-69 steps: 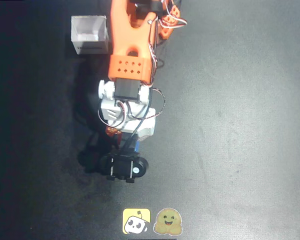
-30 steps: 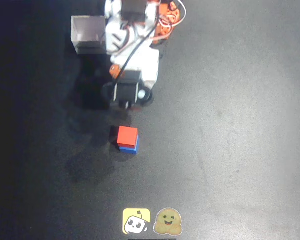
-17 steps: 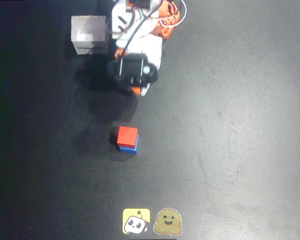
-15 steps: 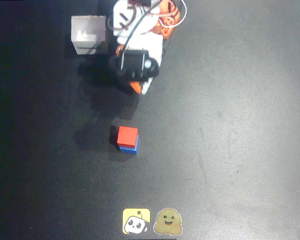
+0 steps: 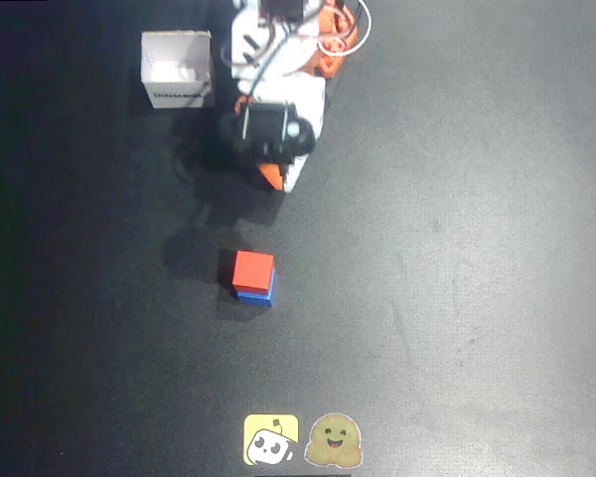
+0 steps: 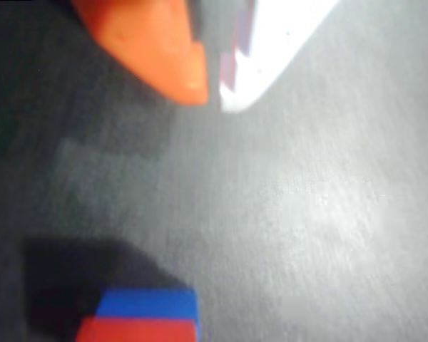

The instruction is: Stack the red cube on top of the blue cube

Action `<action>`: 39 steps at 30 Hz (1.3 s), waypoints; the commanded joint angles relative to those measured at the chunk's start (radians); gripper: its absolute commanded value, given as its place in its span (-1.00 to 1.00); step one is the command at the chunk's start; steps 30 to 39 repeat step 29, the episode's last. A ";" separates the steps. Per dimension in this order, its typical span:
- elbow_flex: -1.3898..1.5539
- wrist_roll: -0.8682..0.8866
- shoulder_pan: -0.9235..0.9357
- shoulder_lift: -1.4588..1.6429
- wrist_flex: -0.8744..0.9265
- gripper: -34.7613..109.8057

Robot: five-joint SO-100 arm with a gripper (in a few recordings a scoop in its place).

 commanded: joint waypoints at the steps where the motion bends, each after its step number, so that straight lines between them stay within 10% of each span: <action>1: -0.002 0.008 0.005 -0.002 0.032 -0.52; 10: 0.000 -0.008 0.009 -0.002 0.281 -0.52; 39: 0.000 -0.025 0.009 -0.002 0.284 -0.52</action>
